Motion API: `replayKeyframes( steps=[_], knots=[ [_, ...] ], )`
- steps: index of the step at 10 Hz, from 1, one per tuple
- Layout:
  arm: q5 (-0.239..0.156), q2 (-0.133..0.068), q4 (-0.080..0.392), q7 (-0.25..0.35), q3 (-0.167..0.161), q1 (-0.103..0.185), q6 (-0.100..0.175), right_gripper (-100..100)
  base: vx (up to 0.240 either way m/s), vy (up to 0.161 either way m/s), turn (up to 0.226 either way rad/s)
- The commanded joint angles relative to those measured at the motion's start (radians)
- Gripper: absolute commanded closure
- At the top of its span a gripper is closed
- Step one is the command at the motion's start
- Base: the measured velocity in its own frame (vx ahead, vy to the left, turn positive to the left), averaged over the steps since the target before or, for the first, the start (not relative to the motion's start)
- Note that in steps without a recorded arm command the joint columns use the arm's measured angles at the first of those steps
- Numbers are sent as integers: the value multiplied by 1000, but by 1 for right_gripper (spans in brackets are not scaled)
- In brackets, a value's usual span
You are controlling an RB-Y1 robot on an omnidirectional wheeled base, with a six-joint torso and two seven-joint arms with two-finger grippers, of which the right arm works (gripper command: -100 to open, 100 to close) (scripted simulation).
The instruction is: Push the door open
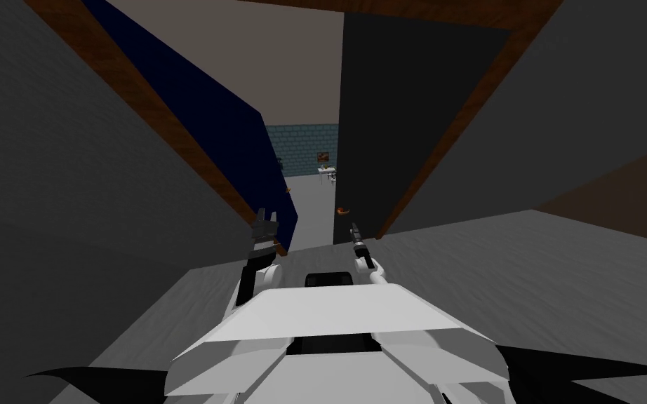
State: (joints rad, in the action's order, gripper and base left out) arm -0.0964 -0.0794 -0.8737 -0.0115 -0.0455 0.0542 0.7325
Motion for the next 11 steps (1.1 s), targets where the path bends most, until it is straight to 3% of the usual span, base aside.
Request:
replayKeyframes(
  steps=[1, 11],
  knots=[
    [-2, 2, 29, -1, 0, 13, 8, -100, 33, -45, 54],
    [-11, 28, 216, -5, -5, 88, 51, -100, 55, -72, 88]
  ],
)
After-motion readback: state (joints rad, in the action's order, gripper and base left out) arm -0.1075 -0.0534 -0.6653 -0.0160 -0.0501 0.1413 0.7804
